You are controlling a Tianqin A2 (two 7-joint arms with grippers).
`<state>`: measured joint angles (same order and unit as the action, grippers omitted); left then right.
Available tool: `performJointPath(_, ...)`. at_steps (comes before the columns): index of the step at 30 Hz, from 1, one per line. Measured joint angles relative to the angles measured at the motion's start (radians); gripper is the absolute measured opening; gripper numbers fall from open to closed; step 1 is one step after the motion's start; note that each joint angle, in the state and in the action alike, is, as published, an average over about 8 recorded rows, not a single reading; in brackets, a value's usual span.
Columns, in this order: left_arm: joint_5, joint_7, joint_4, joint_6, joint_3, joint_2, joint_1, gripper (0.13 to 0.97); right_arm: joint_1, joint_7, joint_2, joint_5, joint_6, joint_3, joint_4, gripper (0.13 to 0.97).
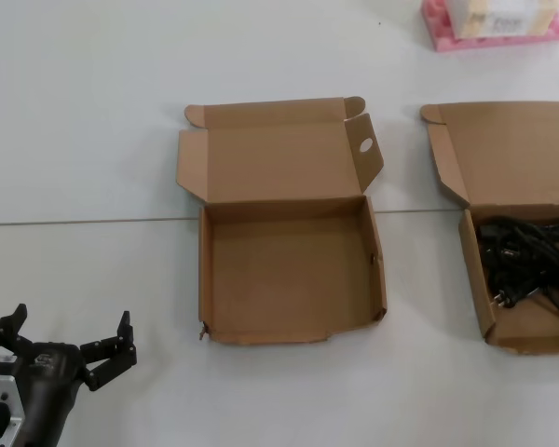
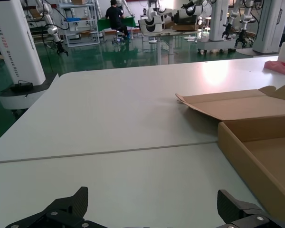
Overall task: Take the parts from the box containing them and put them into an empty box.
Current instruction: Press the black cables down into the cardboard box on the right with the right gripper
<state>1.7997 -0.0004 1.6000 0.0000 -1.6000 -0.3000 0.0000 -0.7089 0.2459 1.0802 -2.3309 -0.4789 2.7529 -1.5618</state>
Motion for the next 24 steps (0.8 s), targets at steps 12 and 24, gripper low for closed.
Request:
performJointPath(12, 0.0, 0.0, 0.0, 0.0, 0.0, 0.0, 0.0, 0.966, -0.01, 0.0, 0.015, -0.045, 0.015, 0.0, 0.005, 0.159)
performJointPath(24, 0.0, 0.0, 0.0, 0.0, 0.0, 0.0, 0.0, 0.966, -0.032, 0.0, -0.023, 0.058, 0.12, 0.0, 0.098, 0.236)
